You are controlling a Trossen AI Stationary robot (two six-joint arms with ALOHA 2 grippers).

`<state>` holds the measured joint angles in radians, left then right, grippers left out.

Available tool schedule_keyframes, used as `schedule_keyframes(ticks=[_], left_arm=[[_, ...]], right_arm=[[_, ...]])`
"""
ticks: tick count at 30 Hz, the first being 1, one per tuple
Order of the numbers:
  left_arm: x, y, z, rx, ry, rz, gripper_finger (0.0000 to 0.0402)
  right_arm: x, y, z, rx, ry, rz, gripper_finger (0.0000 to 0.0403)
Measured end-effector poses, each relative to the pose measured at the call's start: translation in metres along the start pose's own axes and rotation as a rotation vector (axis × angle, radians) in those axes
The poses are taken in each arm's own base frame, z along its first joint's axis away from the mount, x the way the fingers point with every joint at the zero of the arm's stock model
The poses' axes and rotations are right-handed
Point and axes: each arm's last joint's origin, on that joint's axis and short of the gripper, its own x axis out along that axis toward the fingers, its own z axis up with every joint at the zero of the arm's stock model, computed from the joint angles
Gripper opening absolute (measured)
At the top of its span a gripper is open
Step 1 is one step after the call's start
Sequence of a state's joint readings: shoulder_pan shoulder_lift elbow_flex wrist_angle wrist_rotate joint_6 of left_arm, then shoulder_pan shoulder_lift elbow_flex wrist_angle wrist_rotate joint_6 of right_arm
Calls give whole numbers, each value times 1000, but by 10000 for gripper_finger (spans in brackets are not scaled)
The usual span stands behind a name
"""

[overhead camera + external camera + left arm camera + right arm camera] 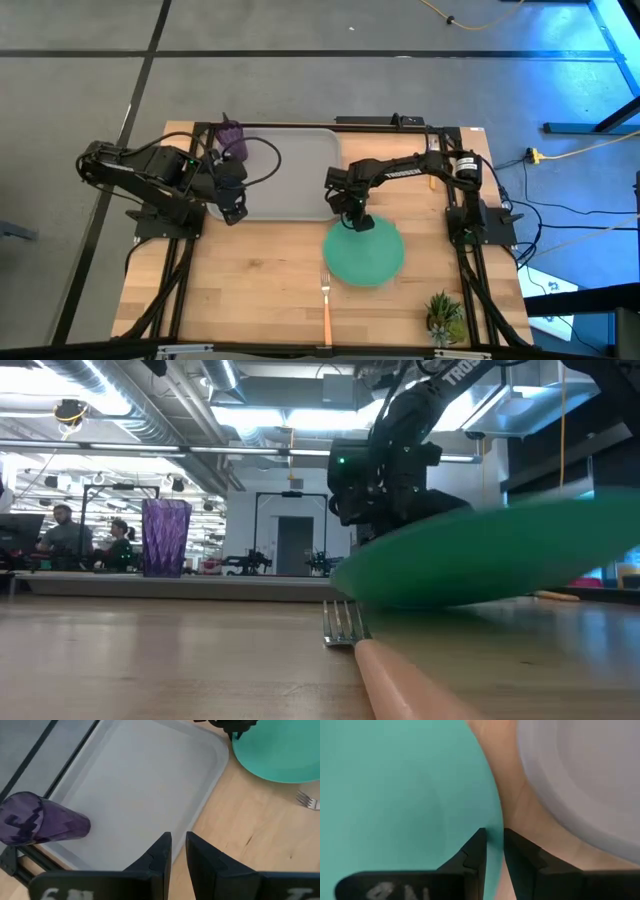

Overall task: Pick and place plate/cup/fork/spoon on tray
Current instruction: Put the green plate on the bottom right of the purple cup

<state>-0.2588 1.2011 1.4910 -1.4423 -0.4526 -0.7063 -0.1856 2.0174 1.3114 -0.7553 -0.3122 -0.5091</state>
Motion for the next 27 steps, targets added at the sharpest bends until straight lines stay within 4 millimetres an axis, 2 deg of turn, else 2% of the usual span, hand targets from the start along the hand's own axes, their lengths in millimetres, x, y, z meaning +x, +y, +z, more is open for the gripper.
schedule_keyframes(ticks=[4, 10, 21, 27], left_arm=[[0, 0, 0, -1, 0, -2, 50], [0, 0, 0, -1, 0, -2, 50], [0, 0, 0, -1, 0, -2, 50], [0, 0, 1, -3, -4, -5, 50]], right_arm=[[1, 0, -1, 2, -3, 0, 63], [1, 0, 0, 2, -8, 2, 8], [-7, -1, 6, 4, 1, -11, 2], [-11, -5, 8, 1, 49, -127, 1]])
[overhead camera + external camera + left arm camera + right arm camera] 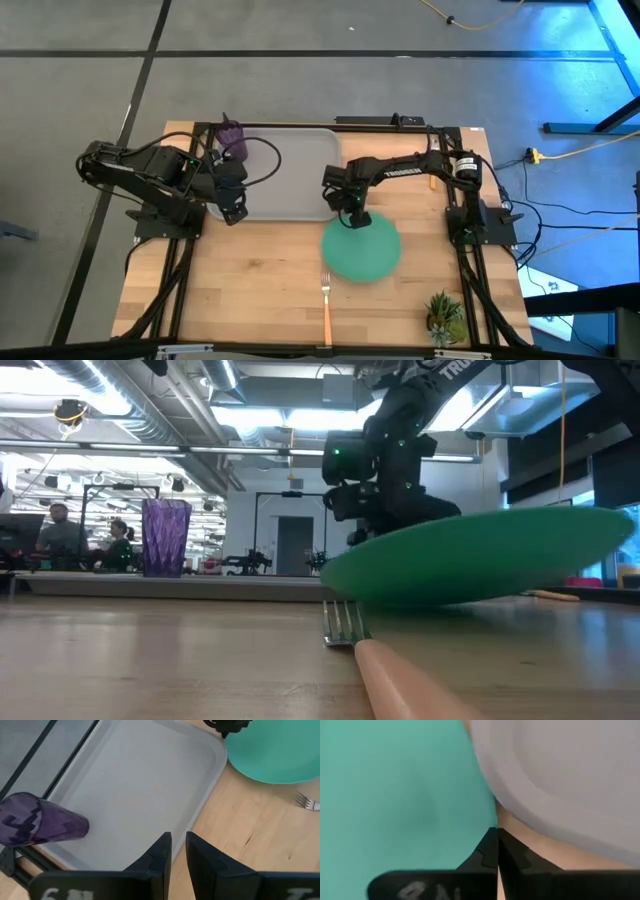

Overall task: Pick and place plate/cup/fork/spoon on tray
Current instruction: Put the green plate on the bottom right of the purple cup

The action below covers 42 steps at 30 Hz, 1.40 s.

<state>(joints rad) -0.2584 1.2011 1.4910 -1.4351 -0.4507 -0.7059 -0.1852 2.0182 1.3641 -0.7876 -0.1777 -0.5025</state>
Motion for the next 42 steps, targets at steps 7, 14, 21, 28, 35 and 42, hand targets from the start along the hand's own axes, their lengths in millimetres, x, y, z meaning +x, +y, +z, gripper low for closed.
schedule_keyframes(ticks=[7, 14, 21, 28, 35, 42], left_arm=[[0, 0, 0, 0, 0, 0, 50], [0, 0, 0, 1, 0, 0, 50], [0, 0, 0, 1, 0, 0, 50], [0, 0, 0, 1, 0, 0, 50], [0, -1, 1, -5, -8, -7, 50], [0, -1, 1, -4, -8, -7, 50]], right_arm=[[-1, -3, -4, 12, 45, -38, 1], [-1, -1, -8, 94, 90, -22, 23], [-2, 5, -14, 103, 172, -10, 43], [-16, 4, -5, 76, 243, -140, 45], [-36, 5, 0, 112, 286, -120, 45], [-63, 20, 3, 191, 372, -53, 38]])
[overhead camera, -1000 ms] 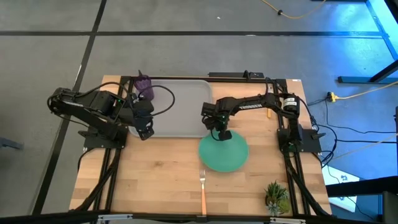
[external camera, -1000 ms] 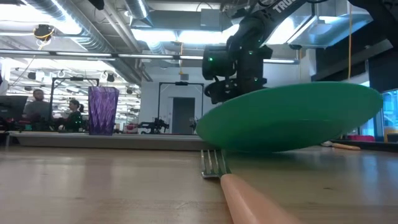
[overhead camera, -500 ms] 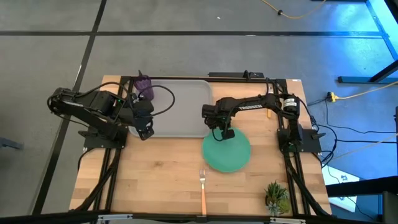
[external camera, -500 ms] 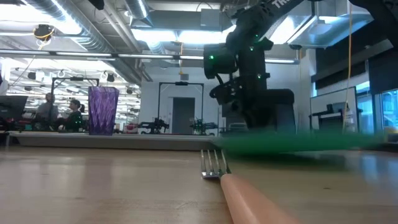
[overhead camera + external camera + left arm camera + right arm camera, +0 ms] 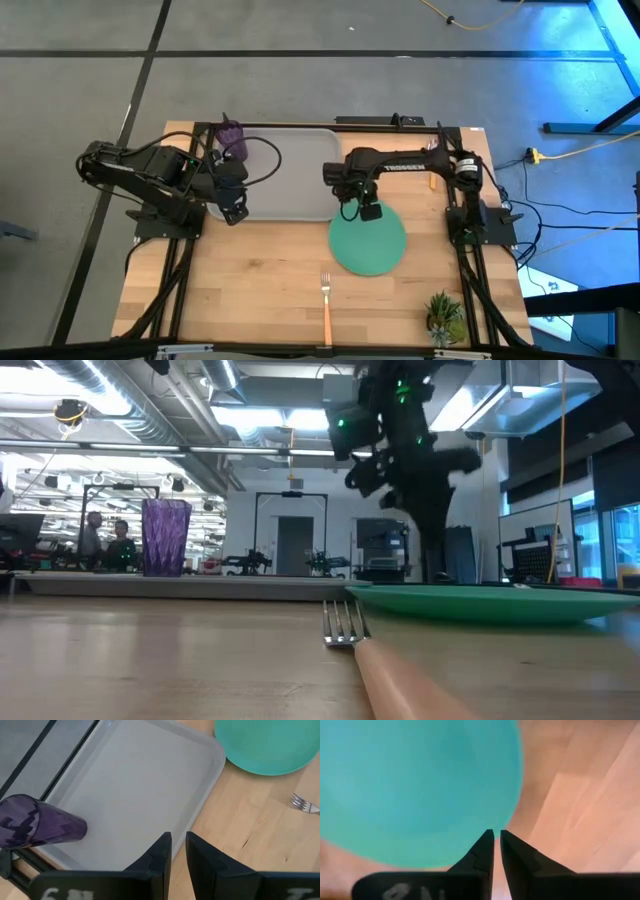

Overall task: Pick and place plate/cup/fork/spoon on tray
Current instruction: Put the green plate on the bottom right of the purple cup

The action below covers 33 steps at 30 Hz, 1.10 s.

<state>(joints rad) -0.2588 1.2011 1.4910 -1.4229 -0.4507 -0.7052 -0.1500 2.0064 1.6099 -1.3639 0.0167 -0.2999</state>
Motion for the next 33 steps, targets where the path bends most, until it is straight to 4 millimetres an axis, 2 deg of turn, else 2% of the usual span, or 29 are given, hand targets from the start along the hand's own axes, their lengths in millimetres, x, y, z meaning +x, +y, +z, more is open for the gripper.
schedule_keyframes(ticks=[7, 13, 17, 20, 24, 29, 33], left_arm=[[0, 0, 0, 15, 0, 1, 50], [0, 0, 0, 80, 0, 1, 50], [0, 0, 0, 155, 0, 1, 50], [0, 0, 0, 203, -2, 4, 50], [0, 1, 0, 221, -13, 21, 50], [0, 1, 1, 215, -19, 30, 50], [0, 1, 1, 184, -20, 30, 50]], right_arm=[[-48, 45, -21, 30, -137, 8, 34], [-99, 102, -57, 145, -335, -55, 33], [-119, 144, -80, 150, -444, -113, 33], [-123, 174, -89, 163, -489, -138, 33], [-119, 213, -98, 242, -511, -106, 33], [-107, 263, -112, 335, -545, -81, 33], [-92, 293, -116, 413, -523, -59, 33]])
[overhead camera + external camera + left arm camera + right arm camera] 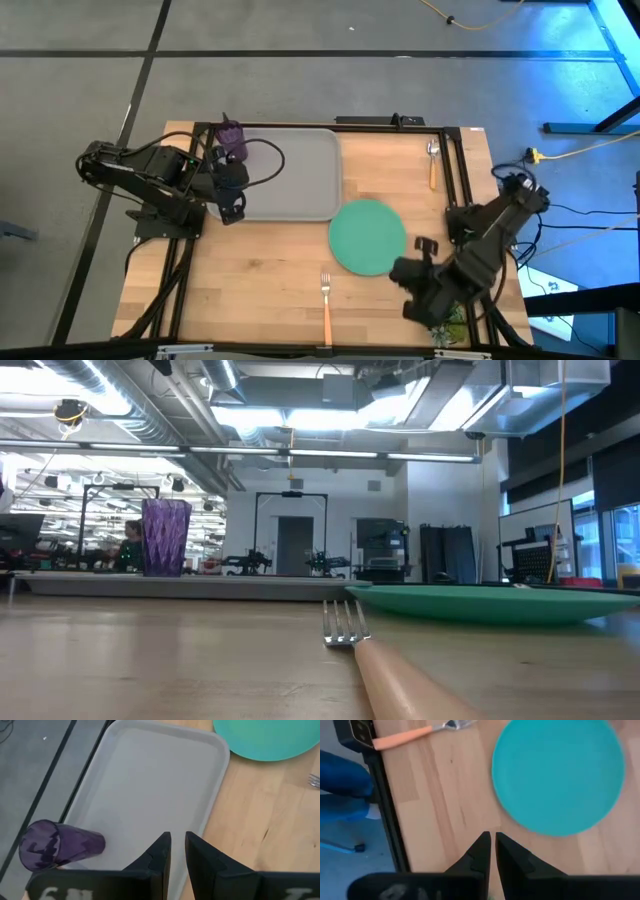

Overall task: Pick and place plate/cup/fork/spoon on tray
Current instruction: Put the green plate on the bottom right of the purple cup

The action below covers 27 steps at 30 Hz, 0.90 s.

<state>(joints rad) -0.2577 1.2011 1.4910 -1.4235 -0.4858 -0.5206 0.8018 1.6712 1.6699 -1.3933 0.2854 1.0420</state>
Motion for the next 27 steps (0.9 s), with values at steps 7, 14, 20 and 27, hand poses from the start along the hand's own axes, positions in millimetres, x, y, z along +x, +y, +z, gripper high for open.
schedule_keyframes(ticks=[7, 14, 20, 27], left_arm=[[0, 0, 0, 1, -4, -1, 50], [0, 0, 0, 5, -4, -1, 50], [0, 0, 0, 7, -3, -1, 50], [0, 0, 0, 56, -3, -1, 50]], right_arm=[[26, 21, -7, -73, 110, -29, 33], [53, 27, -1, -78, 193, -74, 33], [74, 31, 9, -45, 201, -96, 33], [89, 33, 20, 5, 209, -73, 7]])
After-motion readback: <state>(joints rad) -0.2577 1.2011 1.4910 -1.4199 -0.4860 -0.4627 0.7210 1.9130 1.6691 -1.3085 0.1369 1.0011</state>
